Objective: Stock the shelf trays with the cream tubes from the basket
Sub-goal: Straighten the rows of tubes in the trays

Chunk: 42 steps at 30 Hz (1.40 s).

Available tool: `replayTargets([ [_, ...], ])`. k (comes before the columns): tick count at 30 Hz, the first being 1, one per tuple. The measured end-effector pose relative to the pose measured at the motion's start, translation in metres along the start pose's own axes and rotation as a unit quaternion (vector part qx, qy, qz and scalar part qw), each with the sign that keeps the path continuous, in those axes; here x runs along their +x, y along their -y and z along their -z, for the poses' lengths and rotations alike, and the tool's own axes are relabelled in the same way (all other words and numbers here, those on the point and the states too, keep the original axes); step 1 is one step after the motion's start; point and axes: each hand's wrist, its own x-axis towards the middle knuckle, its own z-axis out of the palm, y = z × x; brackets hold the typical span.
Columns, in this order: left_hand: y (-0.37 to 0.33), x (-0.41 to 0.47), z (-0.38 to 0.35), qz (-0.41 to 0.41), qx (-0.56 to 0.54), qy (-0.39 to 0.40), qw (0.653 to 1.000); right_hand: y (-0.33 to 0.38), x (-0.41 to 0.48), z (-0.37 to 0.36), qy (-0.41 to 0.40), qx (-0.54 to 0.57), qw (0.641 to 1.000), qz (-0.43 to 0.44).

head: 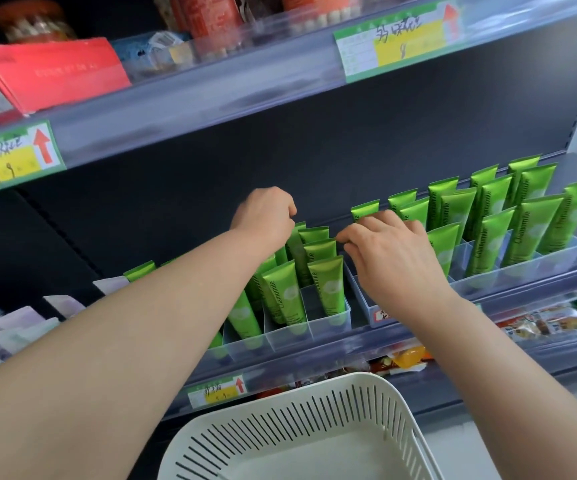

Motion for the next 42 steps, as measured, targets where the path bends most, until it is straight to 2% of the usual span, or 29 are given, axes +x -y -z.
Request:
replayTargets([
  [4, -0.001, 0.003, -0.004, -0.003, 0.023, 0.035, 0.999, -0.002, 0.001, -0.004, 0.023, 0.003, 1.0, 0.004],
  [10, -0.01, 0.012, -0.009, -0.017, 0.004, -0.009, 1.0, -0.007, 0.001, -0.004, 0.022, 0.009, 1.0, -0.003],
  [16, -0.017, 0.014, -0.016, -0.037, 0.007, 0.021, 0.999, -0.008, -0.001, -0.006, 0.039, 0.017, 0.999, -0.008],
  [21, -0.007, 0.009, -0.004, -0.02, -0.038, 0.0, 0.999, -0.003, 0.001, -0.002, 0.024, 0.032, 0.999, -0.016],
  [25, 0.014, 0.0, 0.012, -0.027, -0.038, -0.002, 0.999, 0.015, 0.004, 0.004, 0.003, 0.058, 0.998, 0.019],
  [29, 0.026, -0.008, 0.021, -0.03, -0.033, 0.004, 0.999, 0.024, 0.005, 0.004, -0.019, 0.028, 0.999, -0.012],
  [31, 0.021, -0.01, 0.022, -0.042, -0.048, 0.004, 0.998, 0.023, 0.003, 0.001, 0.002, 0.005, 0.999, -0.035],
  [34, 0.006, -0.009, 0.017, -0.06, -0.071, 0.011, 0.996, 0.023, 0.0, -0.005, 0.023, 0.003, 1.0, -0.021],
  [42, -0.021, -0.001, -0.004, -0.069, 0.004, 0.059, 0.996, 0.006, -0.001, -0.007, 0.013, 0.021, 0.999, -0.025],
])
